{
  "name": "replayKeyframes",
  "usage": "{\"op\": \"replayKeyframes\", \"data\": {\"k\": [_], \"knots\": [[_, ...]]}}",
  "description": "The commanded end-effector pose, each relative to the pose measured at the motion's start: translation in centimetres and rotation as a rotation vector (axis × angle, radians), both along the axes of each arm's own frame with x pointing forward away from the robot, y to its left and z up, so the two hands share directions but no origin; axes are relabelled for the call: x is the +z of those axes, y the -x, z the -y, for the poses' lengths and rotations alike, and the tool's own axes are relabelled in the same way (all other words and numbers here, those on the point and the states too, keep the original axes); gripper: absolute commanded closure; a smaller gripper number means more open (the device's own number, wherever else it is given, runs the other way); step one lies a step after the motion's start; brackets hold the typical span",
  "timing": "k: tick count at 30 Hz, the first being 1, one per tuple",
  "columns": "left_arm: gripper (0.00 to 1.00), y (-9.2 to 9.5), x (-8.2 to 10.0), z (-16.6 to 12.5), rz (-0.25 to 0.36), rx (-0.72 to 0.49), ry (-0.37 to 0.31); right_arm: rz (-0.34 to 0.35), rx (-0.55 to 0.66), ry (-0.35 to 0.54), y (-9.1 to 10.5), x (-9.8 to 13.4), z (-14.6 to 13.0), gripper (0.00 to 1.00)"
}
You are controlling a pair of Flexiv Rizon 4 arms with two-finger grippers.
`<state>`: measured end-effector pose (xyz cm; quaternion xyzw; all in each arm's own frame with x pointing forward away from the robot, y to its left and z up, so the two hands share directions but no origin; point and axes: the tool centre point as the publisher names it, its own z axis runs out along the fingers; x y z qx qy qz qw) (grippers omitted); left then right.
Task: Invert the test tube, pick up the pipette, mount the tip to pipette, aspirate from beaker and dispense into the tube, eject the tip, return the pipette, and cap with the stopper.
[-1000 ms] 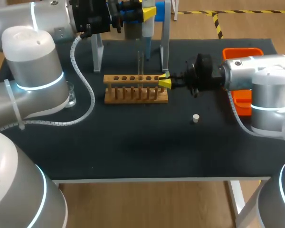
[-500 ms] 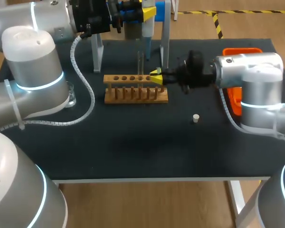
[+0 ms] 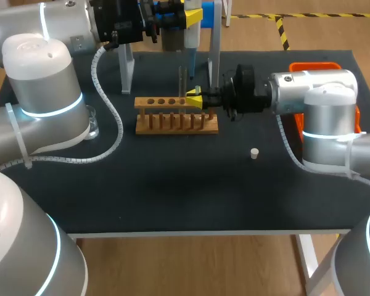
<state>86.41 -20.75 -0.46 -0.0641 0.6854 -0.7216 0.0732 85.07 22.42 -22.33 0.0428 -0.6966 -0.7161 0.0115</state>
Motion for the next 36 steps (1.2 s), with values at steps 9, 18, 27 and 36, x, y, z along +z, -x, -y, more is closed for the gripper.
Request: {"op": "replayKeyframes", "data": {"k": [9, 18, 27, 36], "knots": [[1.00, 0.0, 0.0, 0.0, 0.001, 0.001, 0.003, -0.016, -0.002, -0.016, -0.4, 0.1, -0.8, 1.00], [1.00, 0.0, 0.0, 0.0, 0.001, 0.001, 0.003, -0.024, -0.003, -0.014, -0.6, 0.2, -1.0, 1.00], [1.00, 0.0, 0.0, 0.0, 0.001, 0.001, 0.003, -0.029, -0.002, -0.009, -0.9, 0.4, -1.3, 1.00], [1.00, 0.0, 0.0, 0.0, 0.001, 0.001, 0.003, -0.028, -0.006, -0.007, -1.2, 0.7, -1.4, 1.00]]}}
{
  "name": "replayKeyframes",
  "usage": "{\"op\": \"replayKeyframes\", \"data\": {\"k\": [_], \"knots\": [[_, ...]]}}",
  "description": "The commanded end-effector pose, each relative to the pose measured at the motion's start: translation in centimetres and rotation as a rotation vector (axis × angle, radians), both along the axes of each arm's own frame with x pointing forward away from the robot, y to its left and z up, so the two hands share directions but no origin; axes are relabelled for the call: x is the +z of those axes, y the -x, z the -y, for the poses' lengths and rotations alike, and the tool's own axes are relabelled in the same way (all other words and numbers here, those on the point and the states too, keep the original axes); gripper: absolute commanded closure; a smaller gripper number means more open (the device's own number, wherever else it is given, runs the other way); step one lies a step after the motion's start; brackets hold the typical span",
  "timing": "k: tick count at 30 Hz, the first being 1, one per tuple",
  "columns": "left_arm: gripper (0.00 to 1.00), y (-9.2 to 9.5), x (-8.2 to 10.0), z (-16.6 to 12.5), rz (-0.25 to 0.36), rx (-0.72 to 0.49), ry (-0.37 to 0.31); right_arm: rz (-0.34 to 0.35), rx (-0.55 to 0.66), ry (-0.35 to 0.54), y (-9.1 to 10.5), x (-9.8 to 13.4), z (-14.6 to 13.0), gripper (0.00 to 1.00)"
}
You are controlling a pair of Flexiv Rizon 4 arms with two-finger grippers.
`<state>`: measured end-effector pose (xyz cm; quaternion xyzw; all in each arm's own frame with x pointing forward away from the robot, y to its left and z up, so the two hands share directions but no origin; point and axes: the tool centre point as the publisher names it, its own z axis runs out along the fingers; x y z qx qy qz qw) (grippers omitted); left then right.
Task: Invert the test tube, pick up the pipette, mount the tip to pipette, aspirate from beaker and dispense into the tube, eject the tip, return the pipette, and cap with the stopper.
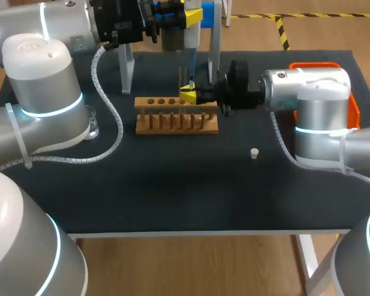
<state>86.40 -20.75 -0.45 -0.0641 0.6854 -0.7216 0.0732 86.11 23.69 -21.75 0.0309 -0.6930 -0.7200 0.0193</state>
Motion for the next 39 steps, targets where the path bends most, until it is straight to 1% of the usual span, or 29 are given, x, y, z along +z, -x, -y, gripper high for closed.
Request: {"op": "replayKeyframes", "data": {"k": [1, 39], "knots": [[1.00, 0.03, -0.03, 0.02, 0.001, 0.001, 0.003, 0.001, -0.002, 0.003, -0.16, 0.12, -0.11, 1.00], [1.00, 0.03, -0.03, 0.02, 0.001, 0.001, 0.003, 0.015, 0.000, 0.008, -0.34, 0.84, -0.01, 1.00]]}}
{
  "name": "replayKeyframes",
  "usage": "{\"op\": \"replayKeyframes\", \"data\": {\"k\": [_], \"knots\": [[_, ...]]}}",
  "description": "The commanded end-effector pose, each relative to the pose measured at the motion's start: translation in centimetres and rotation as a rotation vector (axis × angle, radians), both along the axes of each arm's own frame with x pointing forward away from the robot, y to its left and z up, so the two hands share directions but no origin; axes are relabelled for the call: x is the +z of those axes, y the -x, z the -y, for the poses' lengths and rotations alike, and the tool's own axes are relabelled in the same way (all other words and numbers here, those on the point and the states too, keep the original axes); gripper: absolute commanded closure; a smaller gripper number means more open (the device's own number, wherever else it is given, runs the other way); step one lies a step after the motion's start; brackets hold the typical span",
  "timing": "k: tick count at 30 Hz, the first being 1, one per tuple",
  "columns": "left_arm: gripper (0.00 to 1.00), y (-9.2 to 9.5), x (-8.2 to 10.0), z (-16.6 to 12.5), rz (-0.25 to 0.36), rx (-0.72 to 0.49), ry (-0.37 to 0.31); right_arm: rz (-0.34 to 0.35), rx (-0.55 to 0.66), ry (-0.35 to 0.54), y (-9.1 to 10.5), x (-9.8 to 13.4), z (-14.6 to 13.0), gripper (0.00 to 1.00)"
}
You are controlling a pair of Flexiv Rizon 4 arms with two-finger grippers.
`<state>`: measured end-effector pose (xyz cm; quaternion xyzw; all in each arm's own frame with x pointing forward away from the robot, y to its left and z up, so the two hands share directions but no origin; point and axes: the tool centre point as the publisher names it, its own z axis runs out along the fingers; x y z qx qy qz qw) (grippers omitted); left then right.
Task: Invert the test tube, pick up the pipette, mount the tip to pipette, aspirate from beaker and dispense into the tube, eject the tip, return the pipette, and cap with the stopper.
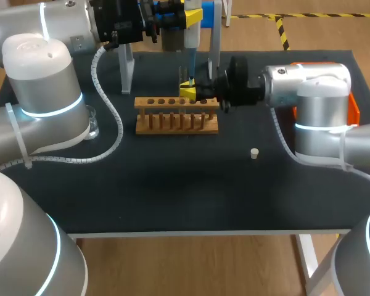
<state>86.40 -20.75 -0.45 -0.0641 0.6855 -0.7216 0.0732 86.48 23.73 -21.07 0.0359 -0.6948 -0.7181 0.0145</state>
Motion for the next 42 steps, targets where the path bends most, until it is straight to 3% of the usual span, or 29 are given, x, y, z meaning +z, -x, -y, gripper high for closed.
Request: {"op": "replayKeyframes", "data": {"k": [1, 42], "knots": [[1.00, 0.03, -0.03, 0.02, 0.001, 0.001, 0.003, 0.001, 0.000, 0.003, 0.04, 0.18, 0.04, 1.00], [1.00, 0.03, -0.03, 0.02, 0.001, 0.001, 0.003, 0.018, 0.000, -0.003, 0.30, 0.72, 0.88, 1.00]]}}
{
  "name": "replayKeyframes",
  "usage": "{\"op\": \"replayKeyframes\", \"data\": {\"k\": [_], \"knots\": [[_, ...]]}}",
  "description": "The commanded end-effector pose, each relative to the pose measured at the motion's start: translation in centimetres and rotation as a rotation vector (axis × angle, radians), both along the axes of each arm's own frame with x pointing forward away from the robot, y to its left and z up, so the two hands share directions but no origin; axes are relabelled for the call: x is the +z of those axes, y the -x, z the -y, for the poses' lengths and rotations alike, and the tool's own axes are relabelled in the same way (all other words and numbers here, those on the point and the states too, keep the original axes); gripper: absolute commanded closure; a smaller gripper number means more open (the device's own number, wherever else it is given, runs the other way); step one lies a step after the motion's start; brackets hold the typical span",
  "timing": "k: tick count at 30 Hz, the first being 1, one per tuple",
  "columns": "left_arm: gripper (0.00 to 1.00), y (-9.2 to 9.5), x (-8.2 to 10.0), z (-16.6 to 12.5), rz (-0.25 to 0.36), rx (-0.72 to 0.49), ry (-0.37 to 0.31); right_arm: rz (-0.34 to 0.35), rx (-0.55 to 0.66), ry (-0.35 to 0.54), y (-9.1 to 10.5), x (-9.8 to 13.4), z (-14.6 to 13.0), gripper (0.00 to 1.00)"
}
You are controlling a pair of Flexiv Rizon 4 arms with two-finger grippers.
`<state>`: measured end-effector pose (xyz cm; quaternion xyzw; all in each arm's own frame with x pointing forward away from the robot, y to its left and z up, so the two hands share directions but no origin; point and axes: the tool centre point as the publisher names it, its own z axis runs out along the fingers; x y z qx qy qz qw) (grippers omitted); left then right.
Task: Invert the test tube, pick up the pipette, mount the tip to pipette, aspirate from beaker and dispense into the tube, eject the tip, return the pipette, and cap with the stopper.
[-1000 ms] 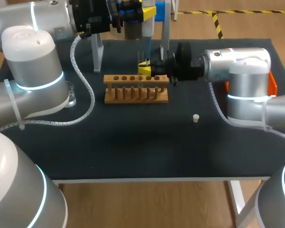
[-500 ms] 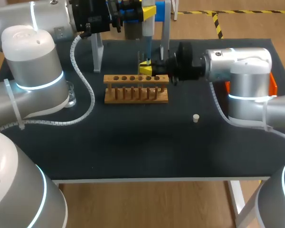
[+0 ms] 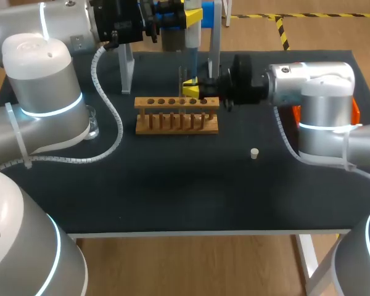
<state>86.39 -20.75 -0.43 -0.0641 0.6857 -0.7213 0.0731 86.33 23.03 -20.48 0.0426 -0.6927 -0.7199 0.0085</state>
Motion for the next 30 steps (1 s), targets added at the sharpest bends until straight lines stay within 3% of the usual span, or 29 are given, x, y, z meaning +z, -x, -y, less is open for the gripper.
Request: {"op": "replayKeyframes", "data": {"k": [1, 16, 30], "knots": [[1.00, 0.0, 0.0, 0.0, 0.001, 0.001, 0.003, 0.000, 0.000, 0.002, 0.2, 0.1, 0.2, 1.00], [1.00, 0.0, 0.0, 0.0, 0.001, 0.001, 0.003, 0.005, 0.003, -0.004, 0.0, 1.2, -0.3, 1.00], [1.00, 0.0, 0.0, 0.0, 0.001, 0.001, 0.003, 0.013, 0.006, -0.021, -0.3, 3.8, -0.4, 1.00]]}}
